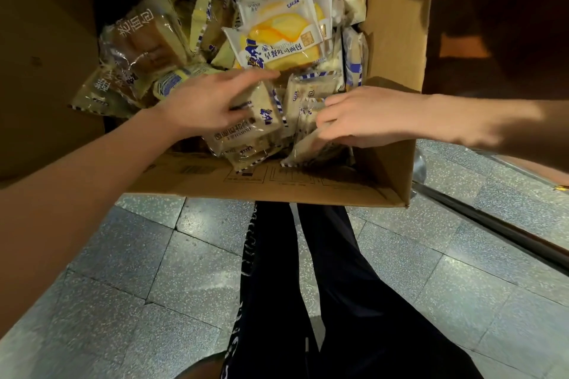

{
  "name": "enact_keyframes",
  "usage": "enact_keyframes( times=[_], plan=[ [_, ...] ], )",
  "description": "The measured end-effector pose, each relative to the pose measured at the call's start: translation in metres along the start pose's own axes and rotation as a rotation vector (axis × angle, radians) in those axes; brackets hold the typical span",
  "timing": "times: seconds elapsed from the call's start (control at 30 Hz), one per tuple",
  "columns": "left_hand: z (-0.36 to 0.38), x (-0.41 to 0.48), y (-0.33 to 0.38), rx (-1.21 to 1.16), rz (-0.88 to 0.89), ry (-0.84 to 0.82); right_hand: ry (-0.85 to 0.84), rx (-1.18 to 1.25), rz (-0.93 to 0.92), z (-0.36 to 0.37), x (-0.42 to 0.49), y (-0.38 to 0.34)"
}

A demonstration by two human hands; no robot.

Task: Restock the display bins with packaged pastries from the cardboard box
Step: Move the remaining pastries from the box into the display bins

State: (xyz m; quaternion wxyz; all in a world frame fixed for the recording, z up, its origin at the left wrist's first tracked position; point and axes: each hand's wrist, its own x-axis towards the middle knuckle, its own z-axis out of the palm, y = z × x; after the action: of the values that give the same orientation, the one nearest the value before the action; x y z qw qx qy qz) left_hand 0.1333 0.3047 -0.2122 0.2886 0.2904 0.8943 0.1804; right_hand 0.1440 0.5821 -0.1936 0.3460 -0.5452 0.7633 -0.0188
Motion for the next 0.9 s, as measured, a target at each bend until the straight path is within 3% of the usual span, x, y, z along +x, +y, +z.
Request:
enact_keyframes(
  times=[0.1,0.43,0.63,0.9],
  plan=[
    [-0.008,-0.008,0.004,-0.117,-0.101,0.059,0.188,0.15,0.038,-0.003,-0.008,-0.002],
    [-0.073,-0.045,0.019,-0.277,-0.199,0.265,0.27,0.539,0.343,-0.079,-0.028,-0.036],
    [-0.112,-0.091,0.038,-0.354,-0.23,0.43,0.454,0.617,0.438,-0.121,-0.029,-0.07],
    [-0.157,-0.166,0.04,-0.479,-0.329,0.683,0.5,0.544,0.363,-0.211,-0.015,-0.11]
  ],
)
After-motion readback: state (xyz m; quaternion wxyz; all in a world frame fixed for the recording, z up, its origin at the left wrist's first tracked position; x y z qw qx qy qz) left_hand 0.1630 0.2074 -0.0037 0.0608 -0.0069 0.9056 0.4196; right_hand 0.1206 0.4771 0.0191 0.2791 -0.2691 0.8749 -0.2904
